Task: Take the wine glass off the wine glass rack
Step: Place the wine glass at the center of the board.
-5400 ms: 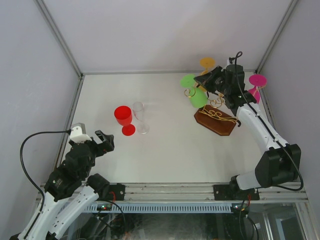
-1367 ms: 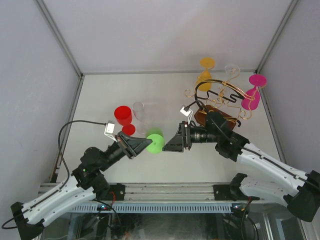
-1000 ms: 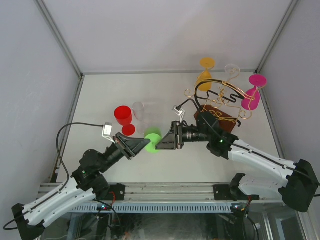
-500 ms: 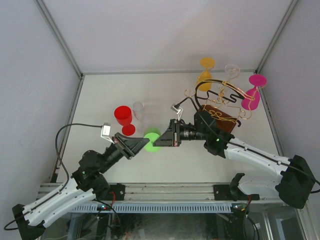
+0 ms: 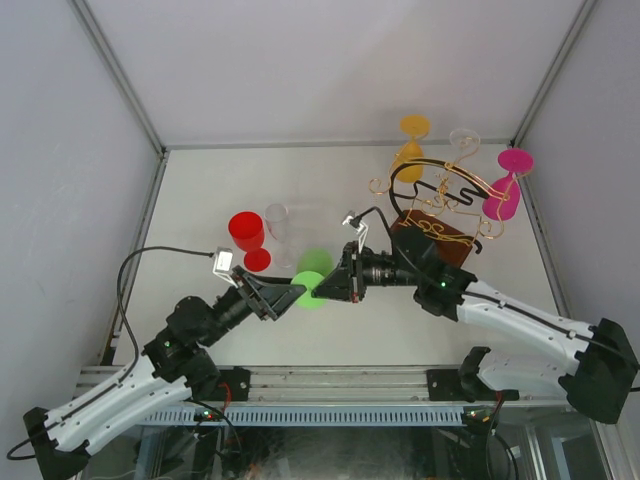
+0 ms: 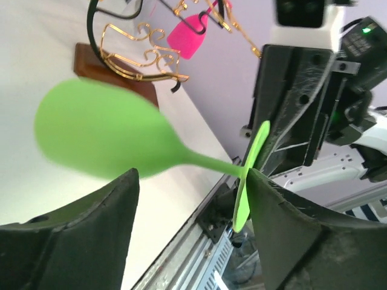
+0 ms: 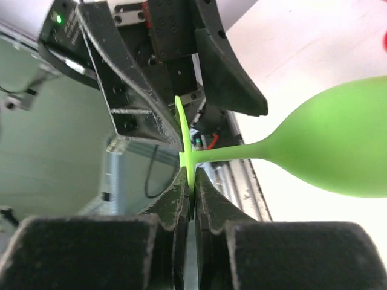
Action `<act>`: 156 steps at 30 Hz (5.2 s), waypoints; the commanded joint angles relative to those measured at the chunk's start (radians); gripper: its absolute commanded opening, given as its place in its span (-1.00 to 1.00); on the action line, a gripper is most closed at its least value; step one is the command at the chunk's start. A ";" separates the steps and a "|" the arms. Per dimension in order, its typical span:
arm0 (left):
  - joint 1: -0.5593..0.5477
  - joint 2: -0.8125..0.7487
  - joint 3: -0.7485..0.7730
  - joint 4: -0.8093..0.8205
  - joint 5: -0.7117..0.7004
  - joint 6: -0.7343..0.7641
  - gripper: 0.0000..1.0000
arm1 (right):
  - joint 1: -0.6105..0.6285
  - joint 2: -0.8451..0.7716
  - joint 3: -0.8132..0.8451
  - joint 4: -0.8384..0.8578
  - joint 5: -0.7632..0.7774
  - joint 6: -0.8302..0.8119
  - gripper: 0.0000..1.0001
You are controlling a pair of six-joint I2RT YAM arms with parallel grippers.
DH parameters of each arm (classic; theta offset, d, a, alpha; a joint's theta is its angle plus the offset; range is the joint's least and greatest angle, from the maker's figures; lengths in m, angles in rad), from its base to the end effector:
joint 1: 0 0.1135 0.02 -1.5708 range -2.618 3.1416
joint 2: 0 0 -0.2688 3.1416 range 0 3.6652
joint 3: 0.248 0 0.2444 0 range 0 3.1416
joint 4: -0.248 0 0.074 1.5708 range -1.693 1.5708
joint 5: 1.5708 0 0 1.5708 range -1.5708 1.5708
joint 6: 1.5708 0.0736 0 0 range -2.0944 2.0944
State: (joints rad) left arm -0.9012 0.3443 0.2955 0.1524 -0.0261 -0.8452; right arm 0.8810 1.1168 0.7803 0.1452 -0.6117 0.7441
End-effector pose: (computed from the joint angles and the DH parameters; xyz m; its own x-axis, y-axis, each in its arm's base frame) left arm 0.0967 -0.1190 0.2679 -0.5317 -0.5332 -0.6580 0.5575 0.3646 -0.7459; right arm 0.1439 0.2408 0.3079 -0.7598 -0.0496 -0.6483 -0.6466 0.1627 0.7453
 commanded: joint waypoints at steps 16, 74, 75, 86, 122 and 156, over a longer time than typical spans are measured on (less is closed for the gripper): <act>-0.004 -0.117 0.124 -0.322 -0.121 -0.008 0.99 | 0.414 -0.384 -0.219 -0.355 0.467 -1.246 -1.00; 0.274 0.707 0.821 -0.794 0.797 0.515 0.76 | 0.444 -0.546 -0.417 -0.235 0.313 -1.412 -1.00; 0.273 0.718 0.828 -0.794 0.795 0.516 0.76 | 0.444 -0.543 -0.416 -0.238 0.304 -1.413 -1.00; 0.214 0.780 0.860 -0.811 0.909 0.589 0.58 | 0.441 -0.520 -0.413 -0.215 0.297 -1.421 -1.00; 0.107 0.703 0.794 -0.840 0.927 0.679 -0.63 | 0.438 -0.500 -0.447 -0.116 0.581 -1.409 -1.00; 0.107 0.683 0.851 -0.962 0.538 0.677 -1.00 | 0.438 -0.577 -0.485 -0.109 0.644 -1.391 -0.33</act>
State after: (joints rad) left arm -0.7853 1.0401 1.0958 -0.7250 0.6800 -0.1722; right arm 1.3273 0.5591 0.2756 -0.0750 0.0040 -0.6678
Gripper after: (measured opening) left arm 0.011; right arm 0.334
